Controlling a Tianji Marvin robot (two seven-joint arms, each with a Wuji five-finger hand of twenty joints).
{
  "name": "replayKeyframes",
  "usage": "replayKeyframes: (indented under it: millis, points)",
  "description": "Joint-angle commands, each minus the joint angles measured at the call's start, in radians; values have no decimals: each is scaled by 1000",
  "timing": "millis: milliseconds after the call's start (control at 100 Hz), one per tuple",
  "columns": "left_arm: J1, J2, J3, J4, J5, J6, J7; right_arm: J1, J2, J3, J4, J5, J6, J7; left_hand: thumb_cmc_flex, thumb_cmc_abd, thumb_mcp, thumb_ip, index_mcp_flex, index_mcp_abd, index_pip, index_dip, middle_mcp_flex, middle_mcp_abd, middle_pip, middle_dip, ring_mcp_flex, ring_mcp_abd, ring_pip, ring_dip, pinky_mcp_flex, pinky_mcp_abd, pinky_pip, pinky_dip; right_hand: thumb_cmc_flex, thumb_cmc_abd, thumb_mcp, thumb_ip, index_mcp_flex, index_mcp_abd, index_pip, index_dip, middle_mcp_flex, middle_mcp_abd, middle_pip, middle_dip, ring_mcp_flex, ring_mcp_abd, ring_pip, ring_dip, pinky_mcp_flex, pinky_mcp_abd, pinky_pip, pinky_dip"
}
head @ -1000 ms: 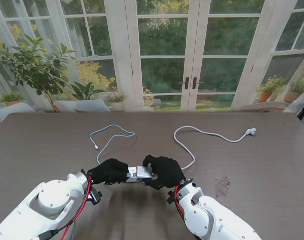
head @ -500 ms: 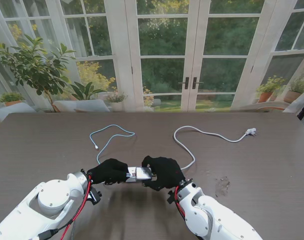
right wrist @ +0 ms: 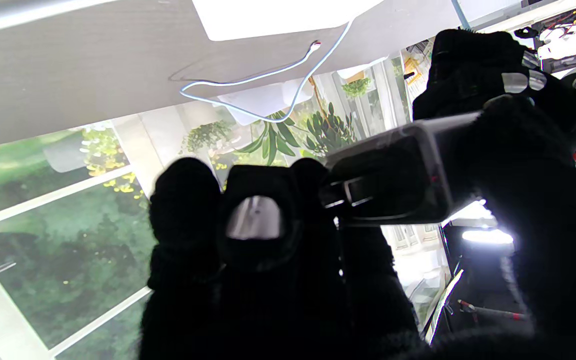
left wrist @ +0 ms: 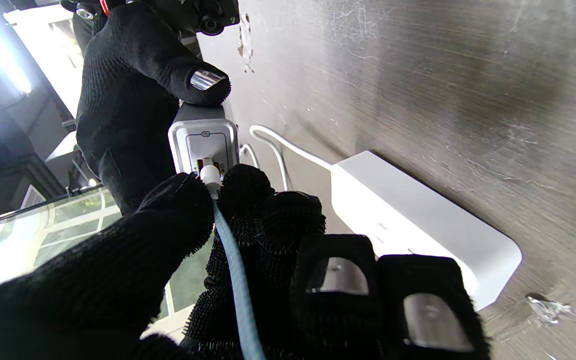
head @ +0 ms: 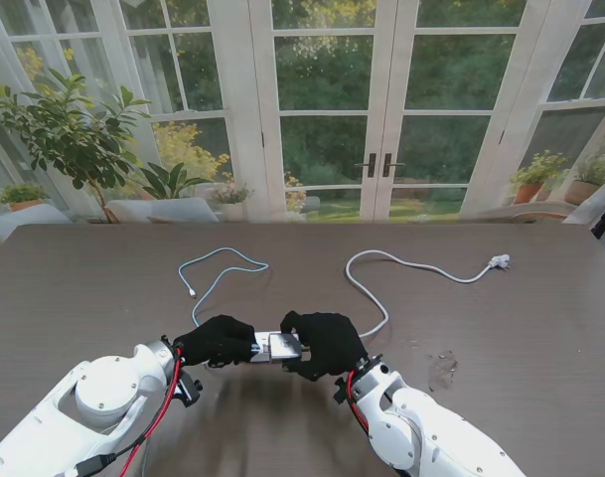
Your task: Set up the charging station
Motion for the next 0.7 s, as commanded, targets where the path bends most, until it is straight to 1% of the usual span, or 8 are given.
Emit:
replayKeyframes:
  millis: [0, 300, 590, 690]
  points:
    - [1, -4, 3, 0, -4, -2, -24, 0, -1, -6, -12, -12, 4, 10, -3, 32, 30, -21, 4, 27, 29, 14, 11, 23, 10, 6, 15, -122, 73, 13, 23, -99, 274, 13, 92, 111, 189, 55, 37, -204, 414, 37, 67, -133, 77, -3, 40, -48, 26, -744, 12, -42, 43, -1]
    - [0, -4, 4, 3, -6, -5, -25, -5, 1, -7, -23, -16, 28, 17, -3, 24, 35, -25, 1, 26, 32, 14, 5, 27, 9, 7, 15, -122, 74, 13, 24, -105, 274, 17, 94, 114, 184, 56, 34, -202, 414, 37, 65, -132, 77, -4, 40, -44, 28, -744, 13, -42, 44, -1]
    - [-5, -6, 11, 10, -8, -7, -18, -8, -5, -8, -17, -6, 28, 7, -2, 27, 34, -23, 4, 28, 31, 11, 9, 26, 9, 8, 15, -126, 75, 13, 25, -107, 274, 23, 94, 114, 184, 57, 34, -202, 414, 38, 66, -131, 78, -4, 40, -47, 29, -744, 14, -42, 45, -2]
    - [-6, -8, 13, 12, -7, -7, -10, -8, -6, -11, -13, -9, 26, -4, 1, 23, 37, -22, 8, 34, 30, 9, 13, 30, 8, 5, 15, -132, 82, 16, 28, -114, 274, 36, 93, 114, 184, 57, 35, -201, 414, 38, 67, -132, 79, -4, 41, -49, 32, -744, 15, -43, 45, -2]
